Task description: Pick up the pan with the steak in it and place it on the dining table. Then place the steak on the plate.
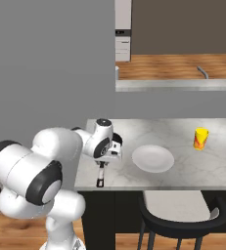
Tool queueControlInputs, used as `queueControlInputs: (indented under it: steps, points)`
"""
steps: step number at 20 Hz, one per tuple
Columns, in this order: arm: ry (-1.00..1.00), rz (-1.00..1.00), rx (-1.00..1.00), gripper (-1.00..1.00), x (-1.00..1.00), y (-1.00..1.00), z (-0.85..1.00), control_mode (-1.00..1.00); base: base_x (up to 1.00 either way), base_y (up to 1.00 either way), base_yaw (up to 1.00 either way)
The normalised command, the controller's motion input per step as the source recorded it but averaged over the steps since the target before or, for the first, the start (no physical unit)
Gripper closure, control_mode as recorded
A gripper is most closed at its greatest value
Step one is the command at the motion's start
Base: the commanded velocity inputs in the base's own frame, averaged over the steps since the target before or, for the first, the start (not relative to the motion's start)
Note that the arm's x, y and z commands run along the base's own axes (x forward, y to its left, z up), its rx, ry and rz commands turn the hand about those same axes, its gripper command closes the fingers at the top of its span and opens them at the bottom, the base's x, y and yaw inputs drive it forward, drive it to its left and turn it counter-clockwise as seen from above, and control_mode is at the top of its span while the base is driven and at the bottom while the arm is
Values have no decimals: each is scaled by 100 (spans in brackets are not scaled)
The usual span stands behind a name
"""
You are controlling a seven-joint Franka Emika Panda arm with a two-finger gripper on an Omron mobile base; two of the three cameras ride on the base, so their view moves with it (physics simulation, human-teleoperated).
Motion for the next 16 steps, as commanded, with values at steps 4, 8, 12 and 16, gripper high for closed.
queueControlInputs:
  steps: [4, 8, 12, 16]
  points:
    - [0, 0, 0, 100, -13, -3, -35, -100, 0, 0, 0]
    - [0, 0, 0, 100, -2, 0, -31, -100, 0, 0, 0]
    - [0, 0, 0, 100, 4, 0, -28, -100, 0, 0, 0]
    - [0, 0, 0, 100, 16, 0, -25, -100, 0, 0, 0]
